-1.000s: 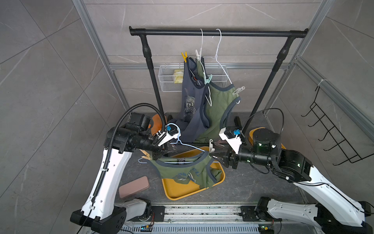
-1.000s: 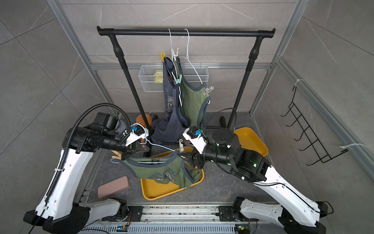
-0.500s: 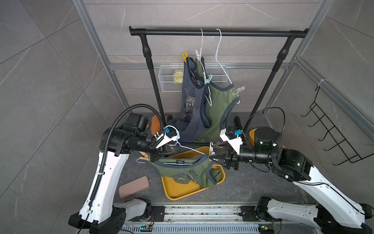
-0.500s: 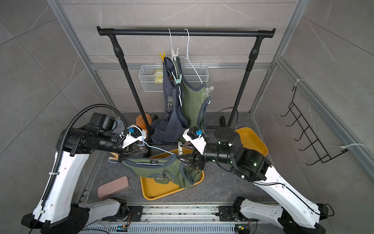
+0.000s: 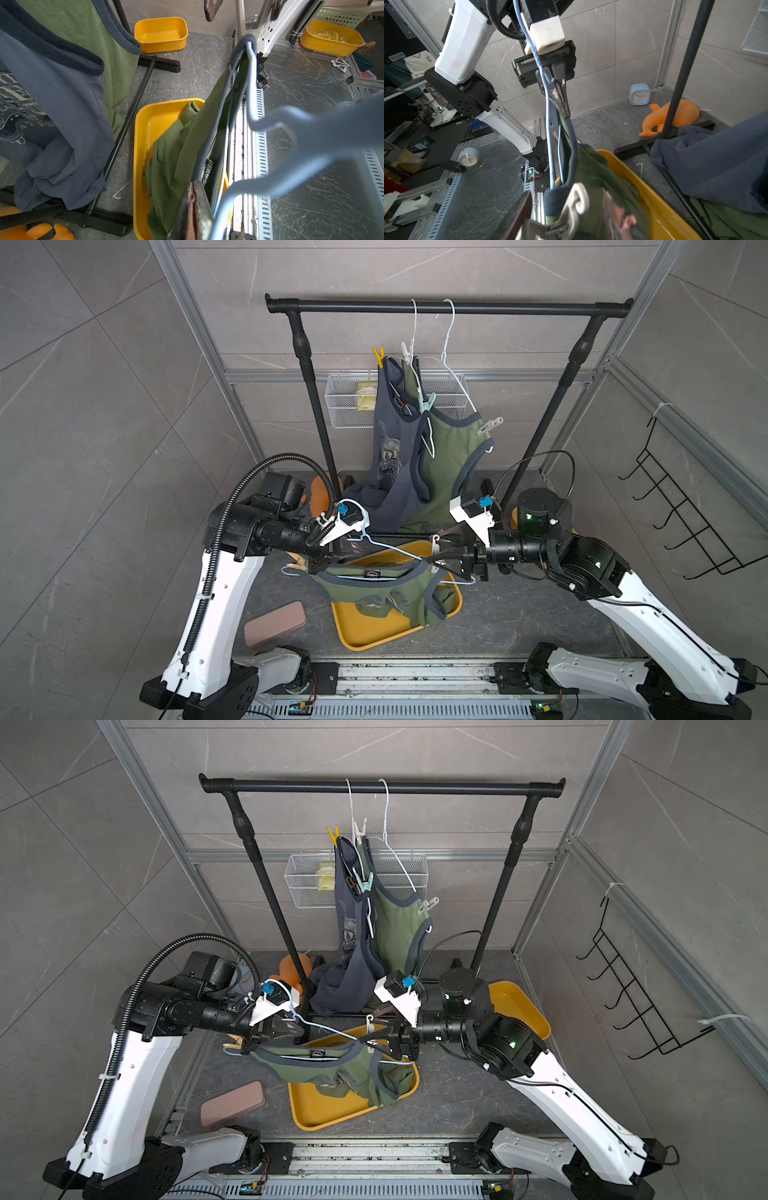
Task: Remove the clothespins securing tank tops to the hanger
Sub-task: Remove the clothespin from the hanger.
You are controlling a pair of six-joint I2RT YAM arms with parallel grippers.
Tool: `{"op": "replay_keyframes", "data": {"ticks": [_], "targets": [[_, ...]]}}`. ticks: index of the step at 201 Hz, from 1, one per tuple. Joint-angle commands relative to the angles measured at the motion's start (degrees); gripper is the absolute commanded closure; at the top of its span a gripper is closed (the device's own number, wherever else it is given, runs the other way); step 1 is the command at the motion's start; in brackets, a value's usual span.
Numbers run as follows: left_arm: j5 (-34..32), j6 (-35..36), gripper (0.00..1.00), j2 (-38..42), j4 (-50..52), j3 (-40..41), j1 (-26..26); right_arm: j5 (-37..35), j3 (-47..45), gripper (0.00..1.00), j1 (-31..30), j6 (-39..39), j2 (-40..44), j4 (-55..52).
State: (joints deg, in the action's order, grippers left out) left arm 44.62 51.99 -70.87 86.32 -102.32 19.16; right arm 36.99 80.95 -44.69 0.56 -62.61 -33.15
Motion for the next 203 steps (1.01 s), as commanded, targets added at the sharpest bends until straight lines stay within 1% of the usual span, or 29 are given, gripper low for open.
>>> {"op": "replay_keyframes", "data": {"ticks": [1,31,58,72,87,103,114,130,169,189,203], "targets": [[3.1,0.8,1.0,0.2,1.5,-2.3,0.4,4.7,-0.1,0.49,0.3,0.8,-0.2,1.0],[3.0,0.8,1.0,0.1,1.5,-2.1,0.4,5.3,-0.3,0.63,0.4,0.7,0.1,0.8],[3.1,0.8,1.0,0.1,1.5,-2.0,0.4,6.0,-0.4,0.72,0.5,0.8,0.0,0.7],[3.0,0.8,1.0,0.2,1.5,-2.0,0.4,6.2,-0.4,0.81,0.5,0.7,-0.2,0.7],[2.9,0.8,1.0,0.1,1.1,-1.7,0.4,6.3,-0.3,0.95,0.6,0.6,-0.6,0.7],[2.5,0.7,1.0,-0.1,0.4,-1.0,0.5,5.3,-0.1,0.97,0.6,0.7,-0.8,0.9],[1.7,0.6,1.0,-0.3,-0.5,-0.3,0.5,4.0,0.2,1.0,0.7,1.1,-1.0,1.3],[-0.7,0.0,1.0,-0.4,-2.8,0.9,0.5,-0.7,0.6,1.0,0.8,2.2,-0.7,2.7],[-4.6,-1.2,1.0,-1.2,-7.5,3.5,0.5,-19.1,2.4,1.0,1.7,5.2,0.7,5.0],[-5.7,-1.7,1.0,-1.5,-9.1,3.7,0.5,-27.5,3.7,1.0,2.8,6.6,0.8,3.5],[-5.9,-2.3,1.0,-1.6,-9.8,3.5,0.5,-33.0,3.6,1.0,5.3,8.4,0.9,1.0]]}}
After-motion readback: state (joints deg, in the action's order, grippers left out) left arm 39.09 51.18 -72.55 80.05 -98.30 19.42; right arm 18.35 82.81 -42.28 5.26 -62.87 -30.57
